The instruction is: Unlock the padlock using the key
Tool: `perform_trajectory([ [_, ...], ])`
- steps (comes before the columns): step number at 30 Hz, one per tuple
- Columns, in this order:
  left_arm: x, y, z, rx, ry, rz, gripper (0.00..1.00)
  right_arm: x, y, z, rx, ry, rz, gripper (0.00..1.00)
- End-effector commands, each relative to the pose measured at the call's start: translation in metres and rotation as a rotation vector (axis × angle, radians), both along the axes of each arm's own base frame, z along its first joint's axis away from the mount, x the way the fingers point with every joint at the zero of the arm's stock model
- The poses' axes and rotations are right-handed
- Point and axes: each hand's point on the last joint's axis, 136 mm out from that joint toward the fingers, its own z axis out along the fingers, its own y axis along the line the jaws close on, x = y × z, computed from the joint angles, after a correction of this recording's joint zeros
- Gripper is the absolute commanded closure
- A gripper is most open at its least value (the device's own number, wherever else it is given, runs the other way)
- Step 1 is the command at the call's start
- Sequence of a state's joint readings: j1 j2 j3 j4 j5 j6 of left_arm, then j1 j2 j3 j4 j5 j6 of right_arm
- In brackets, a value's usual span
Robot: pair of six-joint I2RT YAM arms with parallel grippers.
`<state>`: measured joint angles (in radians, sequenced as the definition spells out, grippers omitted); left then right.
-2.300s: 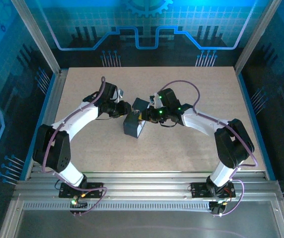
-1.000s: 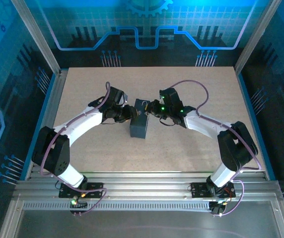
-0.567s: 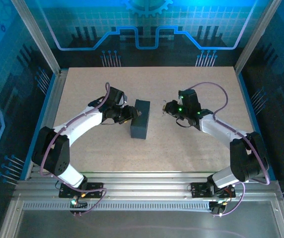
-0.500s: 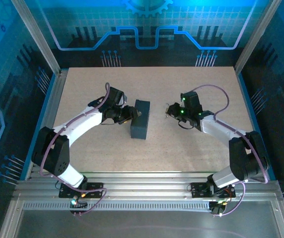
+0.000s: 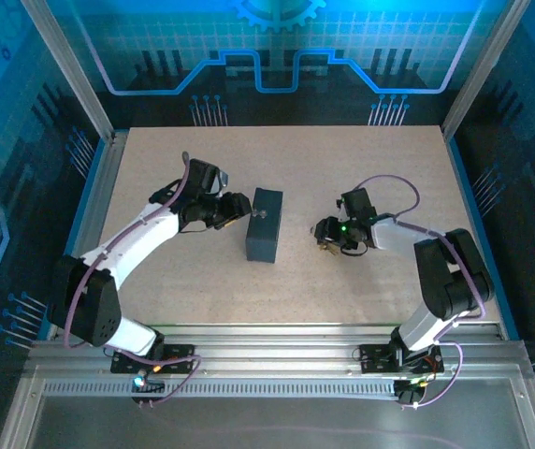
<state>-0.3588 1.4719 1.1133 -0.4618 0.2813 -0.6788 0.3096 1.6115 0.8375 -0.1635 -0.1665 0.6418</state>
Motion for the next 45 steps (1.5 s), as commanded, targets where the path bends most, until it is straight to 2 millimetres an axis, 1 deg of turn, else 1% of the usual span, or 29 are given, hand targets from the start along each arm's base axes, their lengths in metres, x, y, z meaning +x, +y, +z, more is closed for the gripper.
perform_trajectory([
  [1, -0.015, -0.011, 0.0, -0.072, 0.022, -0.066, 0.48, 0.005, 0.018, 0.056, -0.004, -0.12, 0.111, 0.42],
  [3, -0.017, -0.013, -0.003, -0.087, 0.026, -0.08, 0.48, -0.002, 0.038, 0.075, 0.046, -0.138, 0.164, 0.38],
  [5, -0.018, -0.014, -0.007, -0.092, 0.032, -0.086, 0.48, -0.008, 0.055, 0.09, 0.093, -0.147, 0.183, 0.36],
  [8, -0.022, -0.018, -0.009, -0.12, 0.042, -0.099, 0.48, -0.015, 0.077, 0.098, 0.114, -0.112, 0.184, 0.35],
  [9, -0.022, -0.017, -0.01, -0.115, 0.042, -0.091, 0.48, -0.016, 0.085, 0.102, 0.115, -0.106, 0.19, 0.35],
  [10, -0.023, -0.013, -0.011, -0.098, 0.042, -0.073, 0.48, -0.017, 0.091, 0.103, 0.105, -0.103, 0.193, 0.29],
  [11, -0.023, -0.006, -0.012, -0.073, 0.043, -0.049, 0.48, -0.018, 0.098, 0.104, 0.085, -0.106, 0.2, 0.02],
  [12, -0.022, 0.002, -0.014, -0.05, 0.043, -0.018, 0.47, -0.018, 0.104, 0.107, 0.068, -0.115, 0.207, 0.0],
  [15, -0.019, 0.024, -0.014, -0.04, 0.041, 0.065, 0.41, -0.019, 0.121, 0.111, 0.057, -0.133, 0.229, 0.0],
  [17, -0.016, 0.041, -0.015, -0.017, 0.033, 0.122, 0.38, -0.018, 0.128, 0.113, 0.038, -0.135, 0.23, 0.0],
  [21, -0.019, 0.073, -0.027, 0.084, 0.043, 0.212, 0.36, -0.012, 0.137, 0.111, -0.016, -0.119, 0.207, 0.0],
  [26, -0.025, 0.094, -0.046, 0.12, 0.068, 0.286, 0.35, -0.003, 0.153, 0.11, -0.08, -0.121, 0.203, 0.0],
  [31, -0.029, 0.1, -0.055, 0.136, 0.071, 0.295, 0.35, 0.002, 0.162, 0.1, -0.155, -0.074, 0.208, 0.0],
  [39, -0.035, 0.098, -0.07, 0.13, 0.089, 0.281, 0.35, 0.013, 0.159, 0.079, -0.282, -0.02, 0.179, 0.0],
  [42, -0.035, 0.097, -0.071, 0.127, 0.091, 0.279, 0.35, 0.013, 0.159, 0.07, -0.301, 0.007, 0.176, 0.0],
  [43, -0.035, 0.097, -0.071, 0.127, 0.088, 0.28, 0.35, 0.012, 0.159, 0.068, -0.295, 0.012, 0.173, 0.02],
  [45, -0.034, 0.098, -0.07, 0.127, 0.086, 0.28, 0.35, 0.01, 0.16, 0.066, -0.262, 0.018, 0.168, 0.08],
])
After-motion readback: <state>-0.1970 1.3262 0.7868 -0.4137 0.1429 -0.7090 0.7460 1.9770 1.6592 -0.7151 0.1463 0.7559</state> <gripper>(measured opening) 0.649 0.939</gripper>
